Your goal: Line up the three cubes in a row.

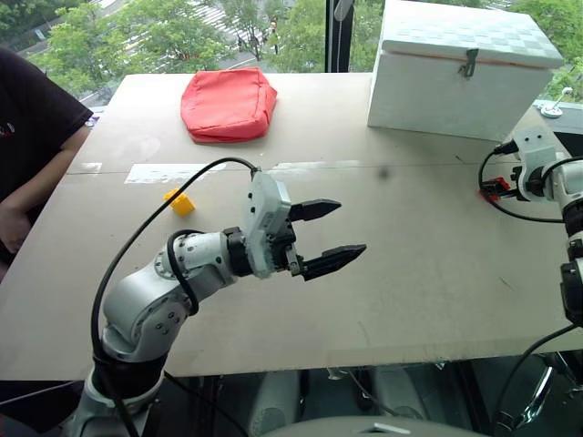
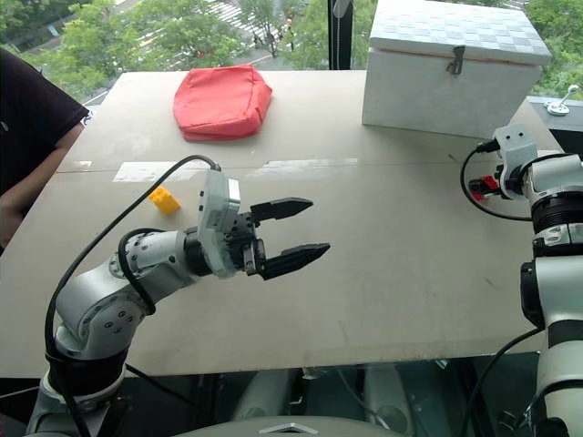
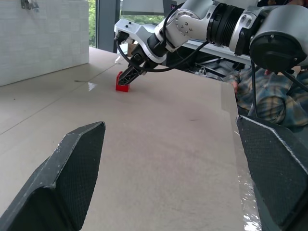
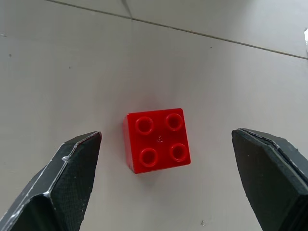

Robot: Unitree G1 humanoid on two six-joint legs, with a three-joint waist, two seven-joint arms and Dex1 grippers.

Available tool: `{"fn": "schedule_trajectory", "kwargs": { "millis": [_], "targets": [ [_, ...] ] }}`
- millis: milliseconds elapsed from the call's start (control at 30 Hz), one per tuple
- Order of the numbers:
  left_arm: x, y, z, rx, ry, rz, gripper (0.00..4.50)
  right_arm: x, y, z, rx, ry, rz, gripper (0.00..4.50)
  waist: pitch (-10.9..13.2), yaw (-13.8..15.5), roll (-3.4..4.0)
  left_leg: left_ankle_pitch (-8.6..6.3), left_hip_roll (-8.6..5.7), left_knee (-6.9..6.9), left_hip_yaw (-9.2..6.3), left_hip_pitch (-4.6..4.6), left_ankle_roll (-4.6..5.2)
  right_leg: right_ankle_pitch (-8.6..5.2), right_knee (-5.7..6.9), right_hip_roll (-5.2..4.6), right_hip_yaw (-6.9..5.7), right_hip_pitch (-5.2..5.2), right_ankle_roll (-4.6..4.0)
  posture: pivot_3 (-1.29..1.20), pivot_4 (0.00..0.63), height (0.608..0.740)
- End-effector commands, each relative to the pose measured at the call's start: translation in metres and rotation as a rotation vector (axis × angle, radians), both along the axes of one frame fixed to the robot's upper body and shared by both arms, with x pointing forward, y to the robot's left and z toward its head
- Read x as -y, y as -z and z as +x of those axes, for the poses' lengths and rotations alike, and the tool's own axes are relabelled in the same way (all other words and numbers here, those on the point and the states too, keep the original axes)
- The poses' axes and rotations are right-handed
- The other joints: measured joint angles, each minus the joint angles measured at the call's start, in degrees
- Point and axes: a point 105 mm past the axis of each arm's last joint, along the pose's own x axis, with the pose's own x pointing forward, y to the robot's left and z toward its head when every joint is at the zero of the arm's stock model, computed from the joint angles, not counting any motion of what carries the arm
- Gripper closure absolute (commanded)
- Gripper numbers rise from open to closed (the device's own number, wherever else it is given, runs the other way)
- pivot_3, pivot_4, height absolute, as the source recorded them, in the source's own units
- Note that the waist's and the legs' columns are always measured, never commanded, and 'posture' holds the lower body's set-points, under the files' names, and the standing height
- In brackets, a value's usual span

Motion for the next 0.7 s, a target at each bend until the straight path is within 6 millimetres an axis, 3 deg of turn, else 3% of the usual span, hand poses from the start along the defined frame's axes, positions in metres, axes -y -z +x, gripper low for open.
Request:
{"fn": "schedule_trajectory", "kwargs": {
  "millis": [33,200,300,433,600,700],
  "targets": [
    [0.0,-0.008,-0.007,0.062,0.018,-0.003,0.04,-0.002,-0.012,0.006,0.046,-0.017,0.02,0.0,0.0,0.0,0.0,0.0,0.0,0.0,0.0,0.02,0.0,0.0,0.02,0.0,0.02,0.0,0.0,0.0,0.15,0.74],
    [-0.003,-0.007,-0.007,0.062,0.01,0.003,0.04,-0.007,-0.008,0.01,0.048,-0.048,0.023,0.0,0.0,-0.1,0.0,0.0,0.0,-0.01,-0.02,0.18,0.0,0.0,0.17,0.0,0.19,0.02,0.0,0.0,0.15,0.74],
    [-0.007,-0.005,-0.009,0.05,0.0,0.002,0.0,-0.009,-0.005,0.011,0.053,-0.064,0.015,0.86,0.0,-0.2,0.01,0.0,0.0,-0.01,0.04,0.24,0.0,0.0,0.19,0.01,0.3,0.03,0.0,0.0,0.15,0.74],
    [-0.014,-0.005,-0.009,0.038,-0.03,-0.006,0.0,-0.013,-0.003,0.013,0.061,-0.109,0.003,2.84,0.0,-0.2,0.0,0.0,0.02,-0.02,0.09,0.29,0.0,0.0,0.23,0.02,0.38,0.03,0.0,0.0,0.15,0.74],
    [-0.02,-0.002,-0.011,0.014,-0.051,-0.011,0.0,-0.03,-0.013,0.013,0.083,-0.249,0.05,2.84,0.0,-0.2,0.01,0.0,0.01,-0.02,0.09,0.35,0.01,0.01,0.26,0.02,0.42,0.07,0.01,0.0,0.15,0.74],
    [-0.028,0.003,-0.011,0.004,-0.079,0.006,0.0,-0.069,-0.028,0.002,0.091,-0.531,0.108,2.84,0.0,-0.2,0.02,0.0,0.05,-0.02,0.09,0.35,0.01,0.01,0.26,0.03,0.43,0.06,0.02,0.0,0.15,0.74]
  ]
}}
